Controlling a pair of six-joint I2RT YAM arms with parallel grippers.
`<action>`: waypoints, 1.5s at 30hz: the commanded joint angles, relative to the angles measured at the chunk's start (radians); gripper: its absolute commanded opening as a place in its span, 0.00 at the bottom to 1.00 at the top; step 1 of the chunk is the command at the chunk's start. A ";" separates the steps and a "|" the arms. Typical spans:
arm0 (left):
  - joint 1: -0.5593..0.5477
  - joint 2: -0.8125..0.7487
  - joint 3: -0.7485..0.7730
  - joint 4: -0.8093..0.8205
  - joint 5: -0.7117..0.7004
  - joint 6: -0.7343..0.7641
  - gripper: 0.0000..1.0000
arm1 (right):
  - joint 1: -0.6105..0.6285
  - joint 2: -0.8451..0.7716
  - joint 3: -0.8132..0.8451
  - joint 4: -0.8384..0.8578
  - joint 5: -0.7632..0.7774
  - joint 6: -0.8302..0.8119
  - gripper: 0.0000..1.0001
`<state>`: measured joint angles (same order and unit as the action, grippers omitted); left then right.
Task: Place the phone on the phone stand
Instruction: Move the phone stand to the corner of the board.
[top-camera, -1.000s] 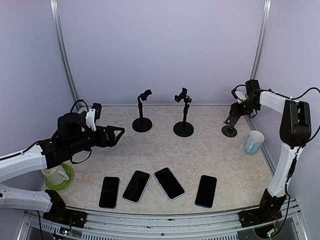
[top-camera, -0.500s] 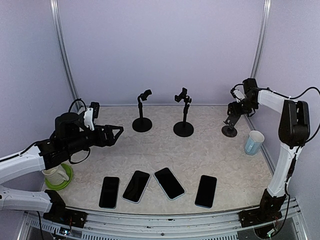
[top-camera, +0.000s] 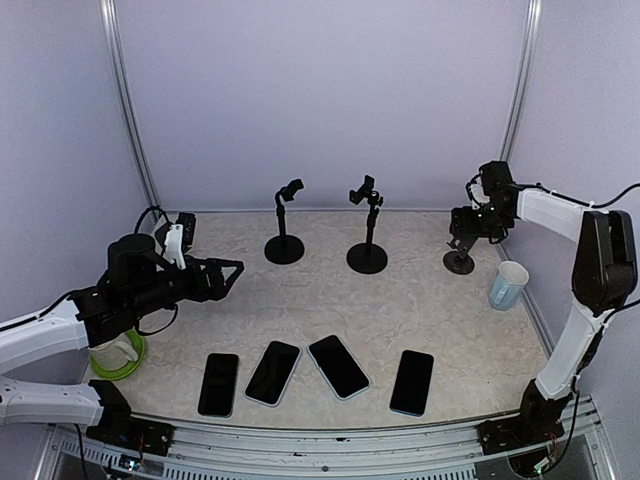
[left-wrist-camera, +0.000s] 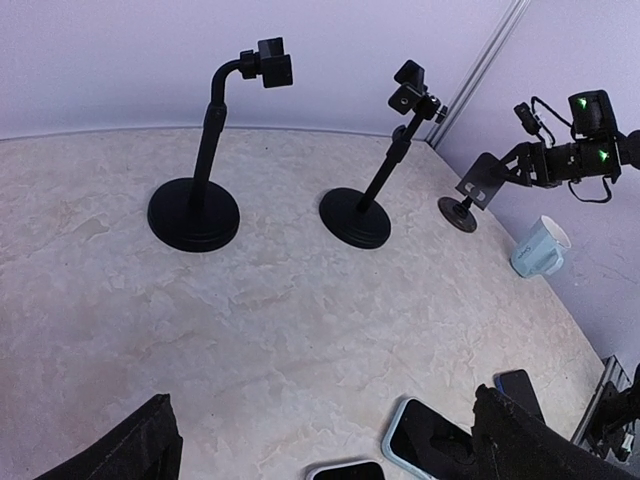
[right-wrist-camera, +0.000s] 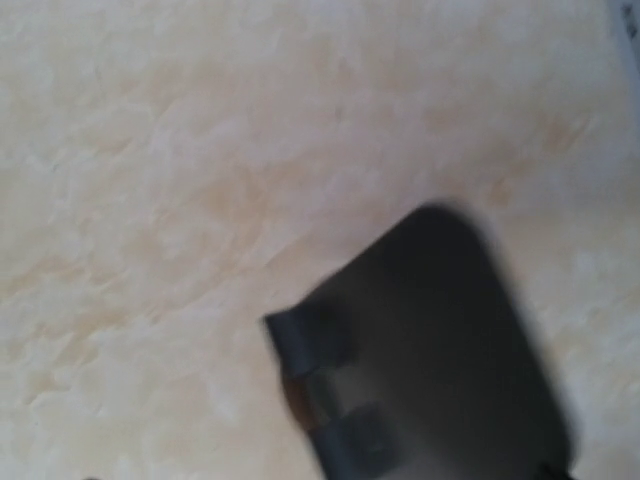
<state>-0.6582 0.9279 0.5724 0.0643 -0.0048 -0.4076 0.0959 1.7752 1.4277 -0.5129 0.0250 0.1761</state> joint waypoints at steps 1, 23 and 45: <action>-0.006 -0.030 -0.028 0.032 0.003 -0.012 0.99 | 0.048 -0.052 -0.061 0.021 0.090 0.090 0.92; -0.006 -0.006 -0.053 0.073 0.017 -0.035 0.99 | 0.174 0.048 0.066 0.061 0.107 0.029 0.88; -0.006 -0.022 -0.048 0.055 0.000 -0.037 0.99 | 0.127 0.481 0.506 -0.157 0.112 -0.074 0.90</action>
<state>-0.6582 0.9005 0.5255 0.1043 -0.0002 -0.4450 0.2478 2.2284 1.9137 -0.6460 0.1917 0.1207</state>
